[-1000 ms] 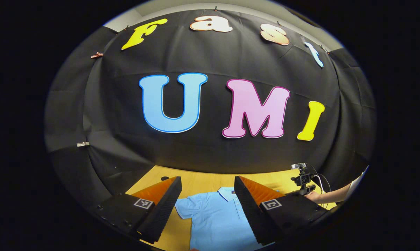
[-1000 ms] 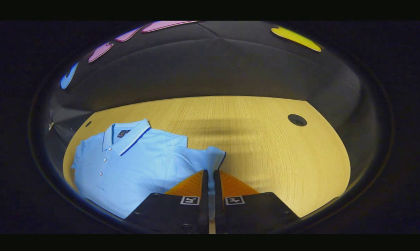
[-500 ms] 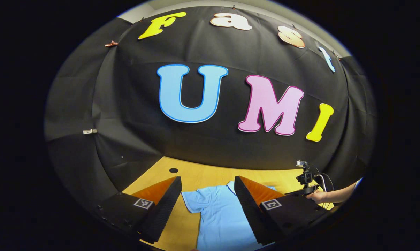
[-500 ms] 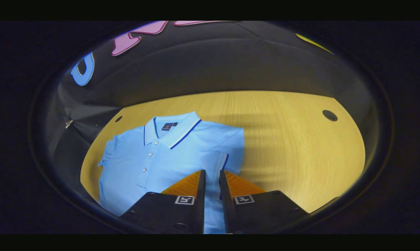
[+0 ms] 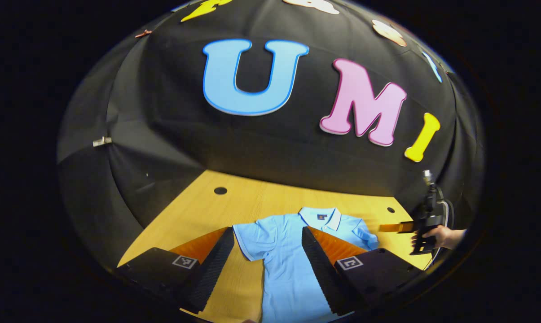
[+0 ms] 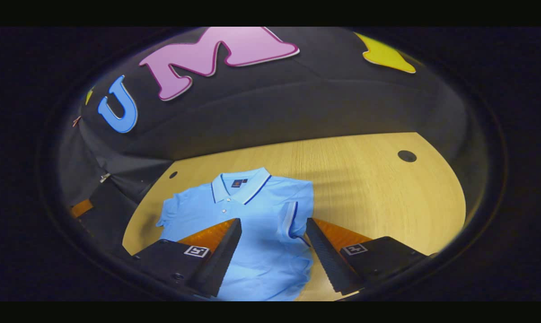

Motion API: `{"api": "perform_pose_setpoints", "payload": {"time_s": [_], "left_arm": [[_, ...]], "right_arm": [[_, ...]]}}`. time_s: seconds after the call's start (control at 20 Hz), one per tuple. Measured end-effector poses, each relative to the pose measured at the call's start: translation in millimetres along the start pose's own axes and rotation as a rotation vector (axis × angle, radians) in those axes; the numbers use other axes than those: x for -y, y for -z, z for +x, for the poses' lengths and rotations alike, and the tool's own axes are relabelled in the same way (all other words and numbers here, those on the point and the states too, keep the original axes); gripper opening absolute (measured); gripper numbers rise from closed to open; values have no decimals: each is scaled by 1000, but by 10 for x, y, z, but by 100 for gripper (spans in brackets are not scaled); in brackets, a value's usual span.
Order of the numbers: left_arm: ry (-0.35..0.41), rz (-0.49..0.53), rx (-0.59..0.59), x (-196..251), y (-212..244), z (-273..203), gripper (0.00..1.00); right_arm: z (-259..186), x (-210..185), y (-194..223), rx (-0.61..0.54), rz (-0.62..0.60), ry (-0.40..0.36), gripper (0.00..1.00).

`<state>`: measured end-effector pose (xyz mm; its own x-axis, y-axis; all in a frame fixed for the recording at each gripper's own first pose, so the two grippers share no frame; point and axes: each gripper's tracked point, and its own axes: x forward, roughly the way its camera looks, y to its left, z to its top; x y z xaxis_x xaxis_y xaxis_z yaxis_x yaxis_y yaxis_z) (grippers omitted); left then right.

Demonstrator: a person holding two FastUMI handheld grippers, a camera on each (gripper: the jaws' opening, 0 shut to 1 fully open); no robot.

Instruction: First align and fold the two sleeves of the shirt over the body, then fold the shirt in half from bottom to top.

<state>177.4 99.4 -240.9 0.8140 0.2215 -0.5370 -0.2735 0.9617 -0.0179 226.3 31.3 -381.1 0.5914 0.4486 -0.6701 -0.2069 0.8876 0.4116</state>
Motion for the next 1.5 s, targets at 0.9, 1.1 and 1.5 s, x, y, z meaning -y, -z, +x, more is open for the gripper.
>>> {"api": "perform_pose_setpoints", "payload": {"time_s": [0.9,1.1,1.5], "left_arm": [[-237,30,-523,-650,1270,1872,95],[-188,49,-510,-538,1287,2006,67],[-21,53,-369,-84,907,2015,7]], "right_arm": [[-1538,1121,590,63,162,259,93],[-1543,1105,580,69,189,259,93],[-1576,1089,626,66,167,260,93]]}}
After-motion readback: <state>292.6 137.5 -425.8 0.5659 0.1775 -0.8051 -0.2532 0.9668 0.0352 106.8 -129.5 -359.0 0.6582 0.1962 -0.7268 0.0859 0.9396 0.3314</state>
